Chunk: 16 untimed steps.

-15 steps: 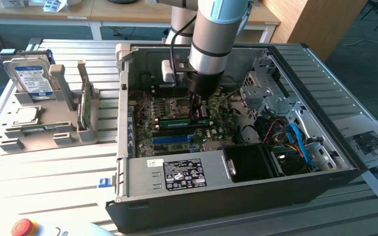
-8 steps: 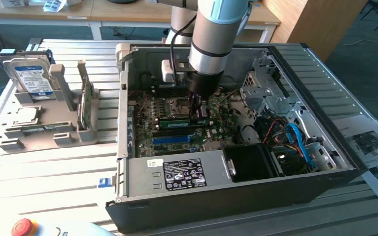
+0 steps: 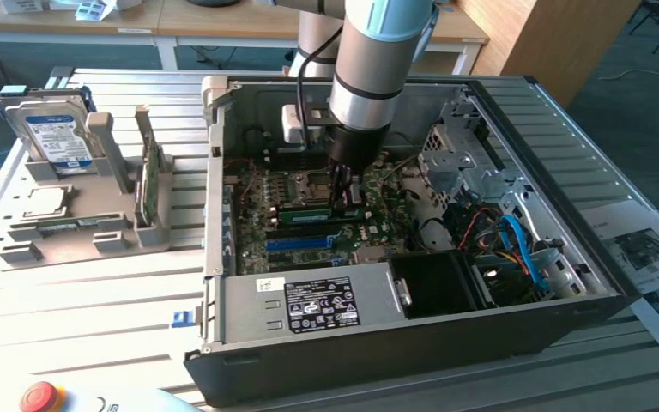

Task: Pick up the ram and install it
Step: 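Insert the ram into the slot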

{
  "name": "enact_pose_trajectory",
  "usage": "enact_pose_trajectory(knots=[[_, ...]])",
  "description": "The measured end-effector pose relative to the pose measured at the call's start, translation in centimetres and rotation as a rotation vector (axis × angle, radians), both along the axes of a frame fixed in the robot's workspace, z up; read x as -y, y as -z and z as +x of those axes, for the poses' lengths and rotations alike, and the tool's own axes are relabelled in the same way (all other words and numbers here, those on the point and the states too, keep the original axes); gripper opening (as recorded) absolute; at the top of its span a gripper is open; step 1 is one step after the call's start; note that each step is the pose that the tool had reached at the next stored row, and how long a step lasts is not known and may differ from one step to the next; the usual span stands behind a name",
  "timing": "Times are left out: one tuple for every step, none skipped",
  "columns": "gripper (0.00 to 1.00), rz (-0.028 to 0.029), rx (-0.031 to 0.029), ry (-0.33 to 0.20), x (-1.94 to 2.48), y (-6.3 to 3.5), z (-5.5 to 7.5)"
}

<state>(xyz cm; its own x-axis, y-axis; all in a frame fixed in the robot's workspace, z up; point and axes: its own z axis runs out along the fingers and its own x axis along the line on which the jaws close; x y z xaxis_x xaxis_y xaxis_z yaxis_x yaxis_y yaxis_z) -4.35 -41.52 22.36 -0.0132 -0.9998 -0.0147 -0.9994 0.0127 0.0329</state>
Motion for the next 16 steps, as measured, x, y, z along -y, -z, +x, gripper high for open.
enact_pose_trajectory(knots=[[0.25,0.0000,0.0000,0.000,0.00,0.00,0.0],[0.25,0.0001,0.0000,0.000,0.00,0.00,0.0],[0.25,0.0001,0.0000,0.000,0.00,0.00,0.0],[0.25,0.0001,0.0000,0.000,0.00,-0.05,0.0],[0.25,0.0002,0.0000,0.000,0.00,-0.13,0.0],[0.25,0.0001,0.0000,0.000,0.00,-0.25,0.0],[0.25,0.0000,0.0000,0.000,0.00,-0.38,0.0],[0.25,0.0000,0.0000,0.000,0.00,-0.53,0.0],[0.25,0.0001,0.0000,0.000,0.00,-0.69,0.0],[0.25,0.0000,0.0000,0.000,0.00,-0.86,0.0],[0.25,0.0000,0.0000,0.000,0.00,-1.01,0.0],[0.25,0.0000,0.0001,0.000,0.00,-1.17,0.0],[0.25,0.0000,0.0000,0.000,0.00,-1.34,0.0],[0.25,0.0000,0.0001,0.000,0.00,-1.55,0.0],[0.25,0.0000,0.0000,0.000,0.00,-1.77,0.0],[0.25,-0.0001,0.0000,0.000,0.00,-1.98,0.0]])
